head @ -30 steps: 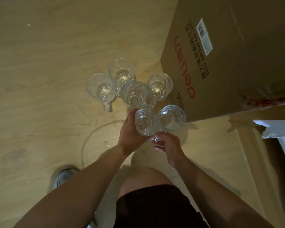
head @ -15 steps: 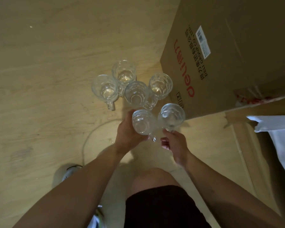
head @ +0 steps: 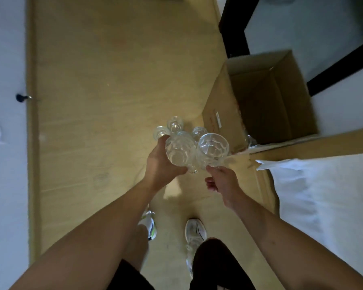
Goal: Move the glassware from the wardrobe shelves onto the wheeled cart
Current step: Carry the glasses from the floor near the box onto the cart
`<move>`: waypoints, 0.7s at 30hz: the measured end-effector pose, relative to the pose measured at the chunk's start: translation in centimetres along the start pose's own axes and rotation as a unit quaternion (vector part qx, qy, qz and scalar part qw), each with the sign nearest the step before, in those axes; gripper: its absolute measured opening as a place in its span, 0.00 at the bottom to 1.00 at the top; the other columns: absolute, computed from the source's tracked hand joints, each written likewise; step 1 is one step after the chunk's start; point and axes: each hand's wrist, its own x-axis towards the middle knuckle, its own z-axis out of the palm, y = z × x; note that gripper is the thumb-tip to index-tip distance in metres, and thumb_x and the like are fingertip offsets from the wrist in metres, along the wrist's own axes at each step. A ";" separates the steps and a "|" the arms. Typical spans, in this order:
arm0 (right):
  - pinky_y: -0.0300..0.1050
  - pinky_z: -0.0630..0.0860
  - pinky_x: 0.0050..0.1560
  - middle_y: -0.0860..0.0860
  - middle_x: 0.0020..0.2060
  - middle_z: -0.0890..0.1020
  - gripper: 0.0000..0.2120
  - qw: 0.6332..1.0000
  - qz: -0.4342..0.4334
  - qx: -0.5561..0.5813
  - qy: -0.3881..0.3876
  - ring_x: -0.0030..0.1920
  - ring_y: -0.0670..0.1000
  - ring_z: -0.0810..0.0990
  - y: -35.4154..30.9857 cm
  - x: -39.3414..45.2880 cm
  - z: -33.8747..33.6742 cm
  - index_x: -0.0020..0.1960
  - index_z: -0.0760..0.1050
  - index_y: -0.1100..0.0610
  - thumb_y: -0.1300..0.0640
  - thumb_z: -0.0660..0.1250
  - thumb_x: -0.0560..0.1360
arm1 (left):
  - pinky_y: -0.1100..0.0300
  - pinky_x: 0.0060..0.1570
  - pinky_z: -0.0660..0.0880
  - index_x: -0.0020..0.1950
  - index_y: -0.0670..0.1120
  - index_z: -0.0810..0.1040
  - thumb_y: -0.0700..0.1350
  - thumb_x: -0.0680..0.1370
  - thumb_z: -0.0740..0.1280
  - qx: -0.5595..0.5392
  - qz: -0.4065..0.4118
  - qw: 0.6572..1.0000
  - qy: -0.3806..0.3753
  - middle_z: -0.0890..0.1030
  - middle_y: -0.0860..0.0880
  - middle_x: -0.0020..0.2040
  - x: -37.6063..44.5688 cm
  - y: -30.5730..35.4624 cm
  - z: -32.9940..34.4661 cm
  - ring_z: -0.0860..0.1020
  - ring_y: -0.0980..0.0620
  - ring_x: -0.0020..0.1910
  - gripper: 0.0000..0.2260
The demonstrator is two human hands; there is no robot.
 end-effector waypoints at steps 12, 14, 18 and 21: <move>0.42 0.76 0.32 0.55 0.36 0.80 0.26 0.979 -0.167 -0.069 -0.096 0.32 0.51 0.76 -19.3 -23.7 -3.2 0.67 0.75 0.59 0.42 0.71 0.77 | 0.58 0.60 0.73 0.74 0.50 0.64 0.56 0.54 0.83 0.001 0.035 0.990 0.133 0.75 0.51 0.67 -14.4 23.4 -18.4 0.76 0.50 0.64 0.52; 0.42 0.78 0.36 0.54 0.37 0.80 0.30 0.970 -0.202 -0.088 -0.105 0.35 0.50 0.77 -21.5 -26.6 -2.6 0.73 0.70 0.55 0.40 0.70 0.77 | 0.58 0.60 0.73 0.73 0.50 0.65 0.57 0.55 0.84 -0.012 0.050 0.983 0.174 0.76 0.51 0.66 -16.8 25.7 -21.0 0.76 0.51 0.64 0.51; 0.42 0.80 0.36 0.53 0.36 0.81 0.37 0.951 -0.269 -0.086 -0.125 0.34 0.50 0.78 -24.3 -32.4 -0.9 0.78 0.64 0.54 0.39 0.71 0.76 | 0.58 0.61 0.72 0.71 0.49 0.66 0.58 0.54 0.83 -0.023 0.079 0.969 0.233 0.75 0.53 0.69 -21.5 28.8 -25.9 0.75 0.53 0.66 0.50; 0.43 0.79 0.34 0.55 0.34 0.80 0.36 0.935 -0.309 -0.082 -0.152 0.32 0.51 0.76 -25.5 -37.6 0.3 0.77 0.66 0.55 0.41 0.72 0.76 | 0.61 0.58 0.74 0.67 0.51 0.68 0.56 0.53 0.84 -0.035 0.100 0.955 0.277 0.78 0.55 0.63 -25.6 30.2 -29.5 0.77 0.53 0.62 0.46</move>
